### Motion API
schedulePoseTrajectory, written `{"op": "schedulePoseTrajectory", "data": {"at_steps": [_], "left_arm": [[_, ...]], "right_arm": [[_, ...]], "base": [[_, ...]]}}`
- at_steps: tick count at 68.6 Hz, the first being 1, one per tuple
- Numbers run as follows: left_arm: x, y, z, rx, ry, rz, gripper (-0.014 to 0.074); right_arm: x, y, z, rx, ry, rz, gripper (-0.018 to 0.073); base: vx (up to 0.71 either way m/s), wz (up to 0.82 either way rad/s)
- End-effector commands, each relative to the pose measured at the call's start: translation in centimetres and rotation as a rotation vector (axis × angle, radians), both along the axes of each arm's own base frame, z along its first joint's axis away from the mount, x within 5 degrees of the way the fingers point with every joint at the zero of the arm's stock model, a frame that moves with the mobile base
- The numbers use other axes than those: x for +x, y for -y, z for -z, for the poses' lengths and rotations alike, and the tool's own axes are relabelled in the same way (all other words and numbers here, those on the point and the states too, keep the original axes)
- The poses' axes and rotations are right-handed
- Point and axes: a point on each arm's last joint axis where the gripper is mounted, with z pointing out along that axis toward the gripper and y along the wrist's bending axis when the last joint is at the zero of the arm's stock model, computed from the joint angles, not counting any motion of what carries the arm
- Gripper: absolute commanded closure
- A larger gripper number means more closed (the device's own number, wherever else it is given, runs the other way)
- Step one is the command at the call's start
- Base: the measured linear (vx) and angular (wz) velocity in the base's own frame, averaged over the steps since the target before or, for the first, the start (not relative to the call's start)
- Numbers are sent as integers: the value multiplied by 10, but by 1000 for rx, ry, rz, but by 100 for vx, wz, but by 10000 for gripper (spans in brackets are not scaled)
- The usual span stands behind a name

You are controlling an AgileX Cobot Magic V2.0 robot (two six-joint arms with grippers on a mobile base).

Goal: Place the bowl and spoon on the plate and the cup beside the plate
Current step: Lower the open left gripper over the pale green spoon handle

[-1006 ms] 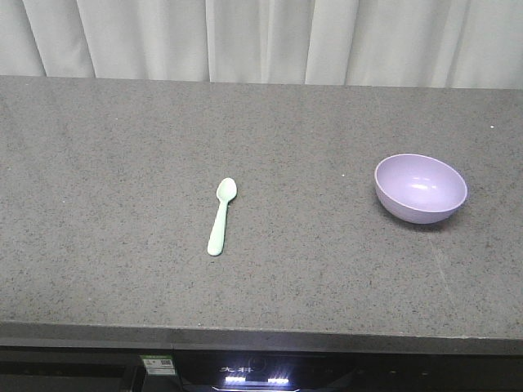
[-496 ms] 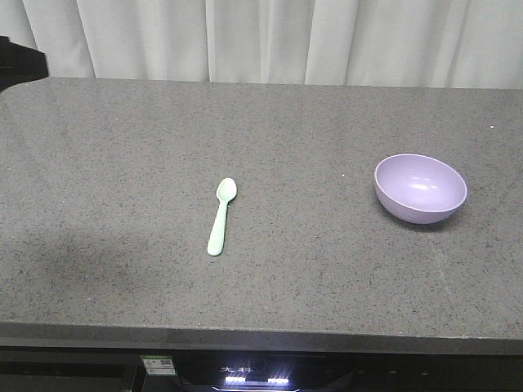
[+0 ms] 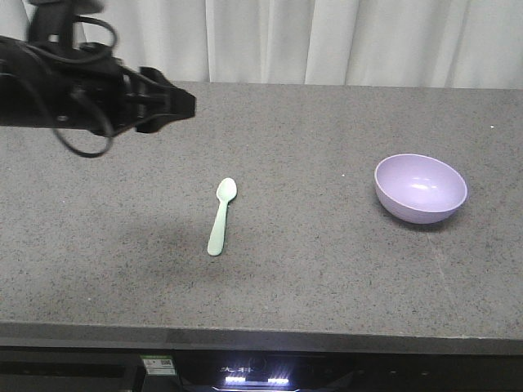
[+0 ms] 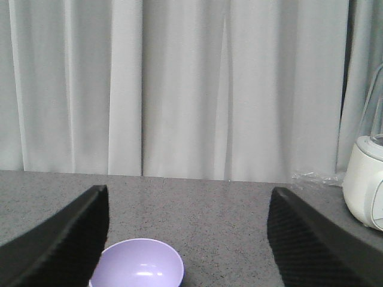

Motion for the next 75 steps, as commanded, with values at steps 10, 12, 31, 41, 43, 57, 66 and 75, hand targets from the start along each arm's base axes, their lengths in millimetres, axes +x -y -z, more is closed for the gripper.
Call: {"op": "schedulePoseTrajectory", "data": {"at_steps": [10, 12, 31, 41, 43, 57, 66, 75], "left_arm": [[21, 21, -16, 31, 61, -99, 251], [23, 21, -13, 54, 67, -122, 251], [33, 40, 4, 87, 76, -278, 251], [32, 57, 15, 107, 70, -244, 251], [33, 60, 20, 111, 57, -249, 251], [47, 71, 45, 126, 10, -263, 251], [55, 76, 66, 162, -30, -264, 251], [60, 81, 81, 175, -70, -265, 251]], "right_arm": [[0, 0, -17, -27, 94, 0, 34], [0, 0, -17, -27, 94, 0, 34], [0, 0, -17, -27, 94, 0, 34], [0, 0, -17, -27, 94, 0, 34], [0, 0, -17, -27, 94, 0, 34], [0, 0, -17, -27, 94, 0, 34], [0, 0, -17, -27, 94, 0, 34], [0, 0, -17, -27, 94, 0, 34]], "base": [[0, 0], [0, 0], [0, 0], [0, 0], [0, 0], [0, 0], [0, 0], [0, 0]]}}
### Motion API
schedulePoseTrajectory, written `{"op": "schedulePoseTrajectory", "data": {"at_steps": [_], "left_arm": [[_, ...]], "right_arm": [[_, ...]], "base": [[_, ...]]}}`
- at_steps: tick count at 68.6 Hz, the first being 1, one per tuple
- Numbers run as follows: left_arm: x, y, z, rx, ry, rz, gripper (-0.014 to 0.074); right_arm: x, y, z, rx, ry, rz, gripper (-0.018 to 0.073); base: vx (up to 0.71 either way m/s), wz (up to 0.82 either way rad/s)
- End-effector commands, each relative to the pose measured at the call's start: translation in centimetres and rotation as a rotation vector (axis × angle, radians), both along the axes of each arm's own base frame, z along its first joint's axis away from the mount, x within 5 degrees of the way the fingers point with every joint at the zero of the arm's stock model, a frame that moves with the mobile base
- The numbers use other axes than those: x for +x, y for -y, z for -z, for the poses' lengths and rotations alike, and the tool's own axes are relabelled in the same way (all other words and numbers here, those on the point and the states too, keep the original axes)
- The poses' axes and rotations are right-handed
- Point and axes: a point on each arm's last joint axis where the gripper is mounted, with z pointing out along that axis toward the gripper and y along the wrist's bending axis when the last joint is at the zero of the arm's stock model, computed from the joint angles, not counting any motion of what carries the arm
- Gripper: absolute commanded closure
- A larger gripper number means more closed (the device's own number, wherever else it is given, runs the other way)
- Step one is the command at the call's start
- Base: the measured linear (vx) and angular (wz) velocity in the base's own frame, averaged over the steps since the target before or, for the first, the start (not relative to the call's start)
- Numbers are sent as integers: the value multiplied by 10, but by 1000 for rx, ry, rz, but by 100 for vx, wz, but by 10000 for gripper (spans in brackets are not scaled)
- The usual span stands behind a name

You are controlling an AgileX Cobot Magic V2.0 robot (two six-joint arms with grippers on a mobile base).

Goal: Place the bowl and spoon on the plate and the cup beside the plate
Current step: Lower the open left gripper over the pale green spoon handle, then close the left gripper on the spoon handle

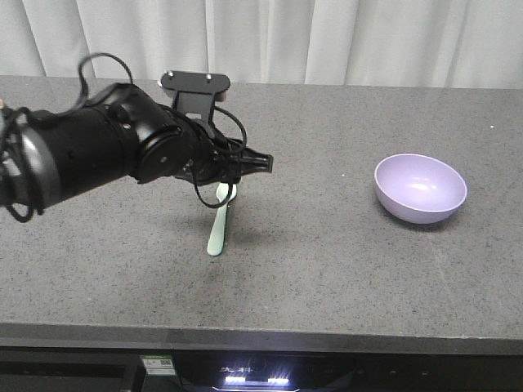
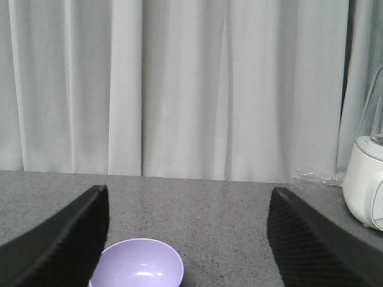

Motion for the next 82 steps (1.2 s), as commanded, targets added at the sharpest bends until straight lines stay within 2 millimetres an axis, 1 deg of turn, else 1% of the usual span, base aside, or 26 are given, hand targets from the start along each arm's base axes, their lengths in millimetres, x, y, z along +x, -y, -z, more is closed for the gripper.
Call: {"op": "schedulePoseTrajectory", "data": {"at_steps": [1, 6, 36, 62, 69, 82], "left_arm": [[0, 4, -24, -75, 82, 14, 251], [2, 6, -16, -65, 59, 10, 251], [12, 8, 18, 21, -14, -2, 251], [17, 3, 22, 30, -19, -15, 251], [19, 4, 27, 36, -27, -15, 251], [23, 7, 44, 60, -59, -15, 251]], "right_arm": [[0, 0, -17, -27, 94, 0, 34], [0, 0, -17, -27, 94, 0, 34], [0, 0, -17, -27, 94, 0, 34], [0, 0, -17, -27, 94, 0, 34], [0, 0, -17, -27, 94, 0, 34], [0, 0, -17, -27, 94, 0, 34]], "base": [[0, 0], [0, 0], [0, 0], [0, 0], [0, 0], [0, 0]]}}
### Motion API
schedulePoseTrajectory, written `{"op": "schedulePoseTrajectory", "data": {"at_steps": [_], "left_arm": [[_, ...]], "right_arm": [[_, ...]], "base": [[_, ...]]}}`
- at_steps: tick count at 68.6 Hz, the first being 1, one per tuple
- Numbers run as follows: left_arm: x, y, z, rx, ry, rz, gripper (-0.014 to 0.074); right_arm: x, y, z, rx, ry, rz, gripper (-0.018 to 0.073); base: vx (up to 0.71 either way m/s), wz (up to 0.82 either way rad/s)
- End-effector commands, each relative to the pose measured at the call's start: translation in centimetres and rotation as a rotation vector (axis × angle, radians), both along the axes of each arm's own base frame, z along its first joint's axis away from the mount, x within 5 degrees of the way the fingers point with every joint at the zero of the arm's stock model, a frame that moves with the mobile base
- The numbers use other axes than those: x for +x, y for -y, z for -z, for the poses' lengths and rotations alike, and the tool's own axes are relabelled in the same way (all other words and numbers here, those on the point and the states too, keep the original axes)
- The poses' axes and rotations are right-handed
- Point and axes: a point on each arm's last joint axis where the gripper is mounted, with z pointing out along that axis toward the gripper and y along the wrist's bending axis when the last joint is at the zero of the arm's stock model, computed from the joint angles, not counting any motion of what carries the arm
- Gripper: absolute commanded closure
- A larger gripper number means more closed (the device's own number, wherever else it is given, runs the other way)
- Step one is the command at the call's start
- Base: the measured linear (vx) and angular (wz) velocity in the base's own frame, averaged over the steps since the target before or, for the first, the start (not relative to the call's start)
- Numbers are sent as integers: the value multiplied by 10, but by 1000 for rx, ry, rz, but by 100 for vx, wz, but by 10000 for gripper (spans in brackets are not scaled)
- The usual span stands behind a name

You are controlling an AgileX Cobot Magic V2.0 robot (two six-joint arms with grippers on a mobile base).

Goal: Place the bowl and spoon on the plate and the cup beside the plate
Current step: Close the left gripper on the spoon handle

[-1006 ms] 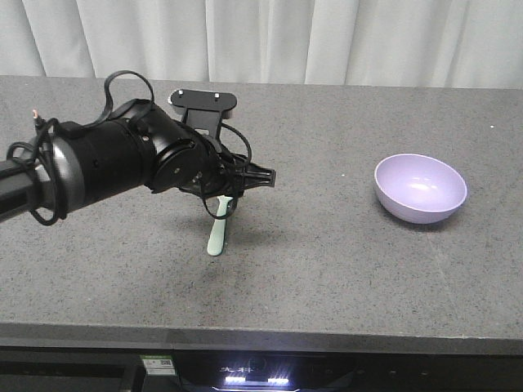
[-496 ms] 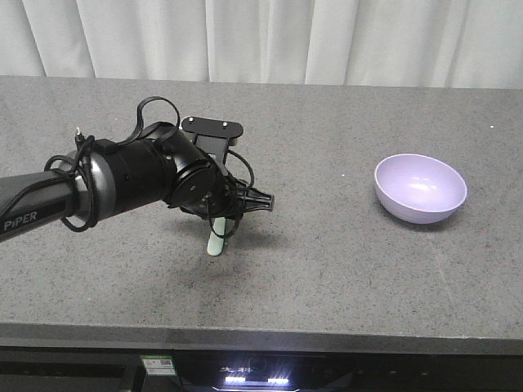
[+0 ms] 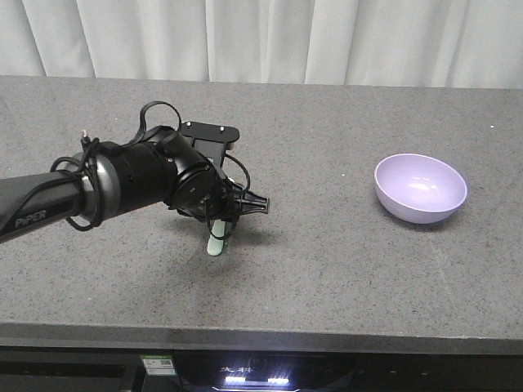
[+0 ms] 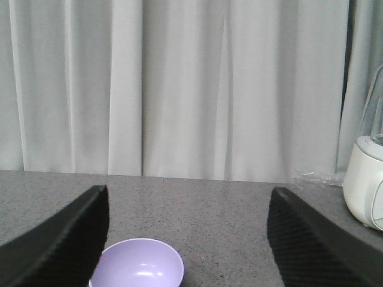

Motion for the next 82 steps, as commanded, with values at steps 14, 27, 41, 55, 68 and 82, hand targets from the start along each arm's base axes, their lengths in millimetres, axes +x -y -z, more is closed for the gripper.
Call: {"op": "schedulePoseTrajectory", "data": {"at_steps": [14, 27, 41, 55, 68, 82], "left_arm": [[6, 5, -15, -48, 72, 17, 251], [7, 5, -2, -20, 38, 10, 276], [7, 6, 3, -7, 18, 8, 475], [7, 5, 4, 0, 12, 7, 604], [7, 5, 4, 5, 13, 14, 604], [6, 4, -2, 7, 28, 31, 604]], "right_arm": [[0, 0, -17, -27, 94, 0, 34], [0, 0, -17, -27, 94, 0, 34], [0, 0, -17, -27, 94, 0, 34], [0, 0, -17, -27, 94, 0, 34], [0, 0, -17, -27, 95, 0, 34], [0, 0, -17, -27, 95, 0, 34]], "base": [[0, 0], [0, 0], [0, 0], [0, 0], [0, 0], [0, 0]]}}
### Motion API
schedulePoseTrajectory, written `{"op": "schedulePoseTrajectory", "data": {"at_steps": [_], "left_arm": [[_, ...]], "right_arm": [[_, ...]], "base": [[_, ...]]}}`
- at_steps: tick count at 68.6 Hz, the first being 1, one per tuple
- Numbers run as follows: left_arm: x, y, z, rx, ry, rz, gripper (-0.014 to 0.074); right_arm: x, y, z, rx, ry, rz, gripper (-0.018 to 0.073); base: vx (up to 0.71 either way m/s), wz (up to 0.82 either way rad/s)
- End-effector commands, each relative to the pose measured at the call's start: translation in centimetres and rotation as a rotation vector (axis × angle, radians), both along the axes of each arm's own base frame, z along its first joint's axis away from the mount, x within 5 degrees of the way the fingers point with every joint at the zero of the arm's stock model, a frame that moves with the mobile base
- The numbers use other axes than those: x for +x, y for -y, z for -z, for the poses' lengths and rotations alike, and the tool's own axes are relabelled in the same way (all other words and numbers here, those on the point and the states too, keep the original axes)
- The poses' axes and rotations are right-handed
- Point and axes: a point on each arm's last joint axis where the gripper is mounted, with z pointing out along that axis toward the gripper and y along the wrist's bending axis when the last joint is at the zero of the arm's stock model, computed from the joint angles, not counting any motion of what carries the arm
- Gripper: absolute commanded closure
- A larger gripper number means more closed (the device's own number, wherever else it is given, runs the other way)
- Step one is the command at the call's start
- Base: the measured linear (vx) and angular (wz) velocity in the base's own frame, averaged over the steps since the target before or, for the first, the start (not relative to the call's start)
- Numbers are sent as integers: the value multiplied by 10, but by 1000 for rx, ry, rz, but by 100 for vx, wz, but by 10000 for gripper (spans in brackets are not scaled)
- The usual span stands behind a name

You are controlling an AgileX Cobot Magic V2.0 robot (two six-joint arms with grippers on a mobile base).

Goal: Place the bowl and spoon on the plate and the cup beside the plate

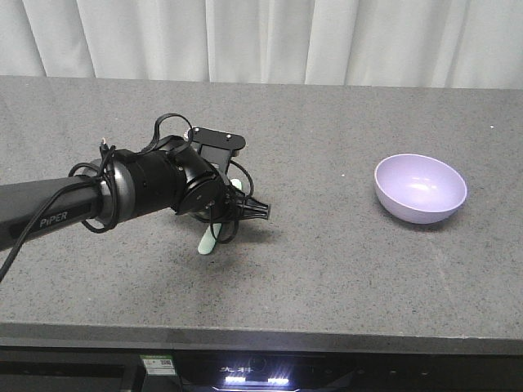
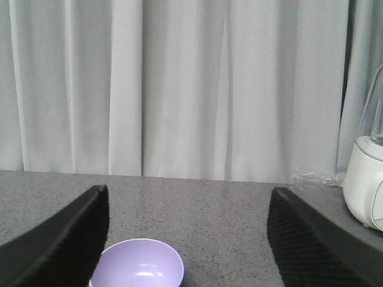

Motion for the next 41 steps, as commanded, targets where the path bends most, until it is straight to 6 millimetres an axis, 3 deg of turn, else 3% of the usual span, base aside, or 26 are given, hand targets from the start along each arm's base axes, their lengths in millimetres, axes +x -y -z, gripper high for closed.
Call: {"op": "schedulePoseTrajectory", "data": {"at_steps": [1, 41], "left_arm": [[-2, 0, -20, -32, 20, -10, 604], [-19, -18, -101, -90, 201, 6, 604]], "right_arm": [[0, 0, -17, -27, 95, 0, 34], [0, 0, -17, -27, 94, 0, 34]], "base": [[0, 0], [0, 0]]}}
